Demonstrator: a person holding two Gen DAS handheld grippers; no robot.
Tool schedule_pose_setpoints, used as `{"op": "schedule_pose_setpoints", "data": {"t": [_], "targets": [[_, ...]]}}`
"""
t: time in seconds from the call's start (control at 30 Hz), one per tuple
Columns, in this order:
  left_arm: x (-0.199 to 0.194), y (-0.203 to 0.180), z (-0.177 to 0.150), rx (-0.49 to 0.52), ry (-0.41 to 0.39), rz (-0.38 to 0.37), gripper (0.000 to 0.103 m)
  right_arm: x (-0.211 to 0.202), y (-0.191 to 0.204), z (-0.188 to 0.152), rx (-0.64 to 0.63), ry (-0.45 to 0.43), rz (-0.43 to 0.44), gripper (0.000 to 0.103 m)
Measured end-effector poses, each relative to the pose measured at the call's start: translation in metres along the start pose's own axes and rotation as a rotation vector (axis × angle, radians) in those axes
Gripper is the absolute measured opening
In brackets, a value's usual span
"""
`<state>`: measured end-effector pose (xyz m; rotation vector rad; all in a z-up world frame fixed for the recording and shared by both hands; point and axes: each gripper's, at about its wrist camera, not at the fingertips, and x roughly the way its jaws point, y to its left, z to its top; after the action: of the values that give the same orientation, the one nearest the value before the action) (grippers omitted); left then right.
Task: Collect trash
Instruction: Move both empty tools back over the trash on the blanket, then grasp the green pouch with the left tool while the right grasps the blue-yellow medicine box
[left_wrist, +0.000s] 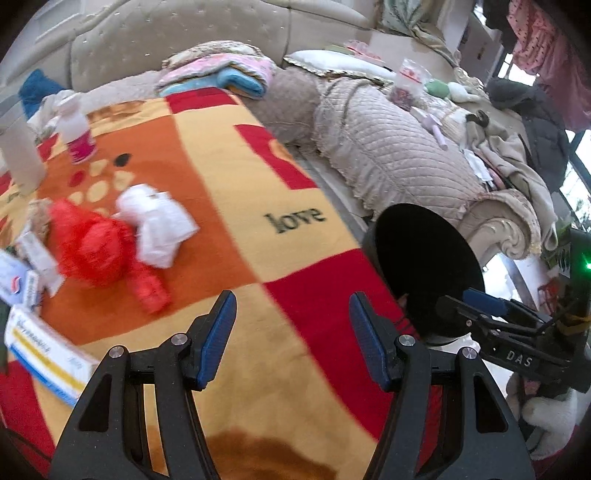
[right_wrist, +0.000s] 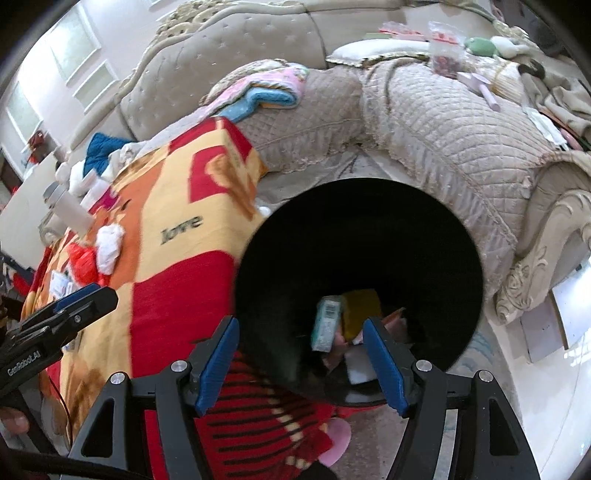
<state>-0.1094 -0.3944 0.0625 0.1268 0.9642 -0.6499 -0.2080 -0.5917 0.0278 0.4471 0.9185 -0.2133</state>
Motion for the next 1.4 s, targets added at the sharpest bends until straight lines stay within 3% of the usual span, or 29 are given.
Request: {"op": "schedule_pose_setpoints", "data": {"t": [0.17,0.7,1.0,1.2,1.23,1.3,1.4], "targets": [[-0.017,0.030,-0.009,-0.044,-0.009,0.037,0.062,0.002,0.034,-0.003,-0.060,0.012,0.040,0.072],[-0.078,0.176,-0.059,-0.230,-0.022,0.210,0.062,0.034,0.174,-0.025,-0.314,0.120,0.217,0.076],[-0.110,0.261,-0.088,-0.347,-0.008,0.292,0.062,0.063,0.286,-0.027,-0.569,0.158,0.338,0.081],[-0.107,0.295,-0.096,-0.372,0.031,0.270,0.062,0.096,0.341,-0.030,-0.757,0.186,0.309,0.081],[-0.104,0.298,-0.096,-0.373,0.035,0.261,0.062,0.101,0.345,-0.031,-0.775,0.187,0.293,0.078],[-0.101,0.300,-0.094,-0.375,0.036,0.250,0.062,0.106,0.346,-0.031,-0.788,0.183,0.286,0.052],[-0.092,0.301,-0.086,-0.366,0.036,0.236,0.062,0.101,0.338,-0.032,-0.759,0.177,0.293,0.051]]}}
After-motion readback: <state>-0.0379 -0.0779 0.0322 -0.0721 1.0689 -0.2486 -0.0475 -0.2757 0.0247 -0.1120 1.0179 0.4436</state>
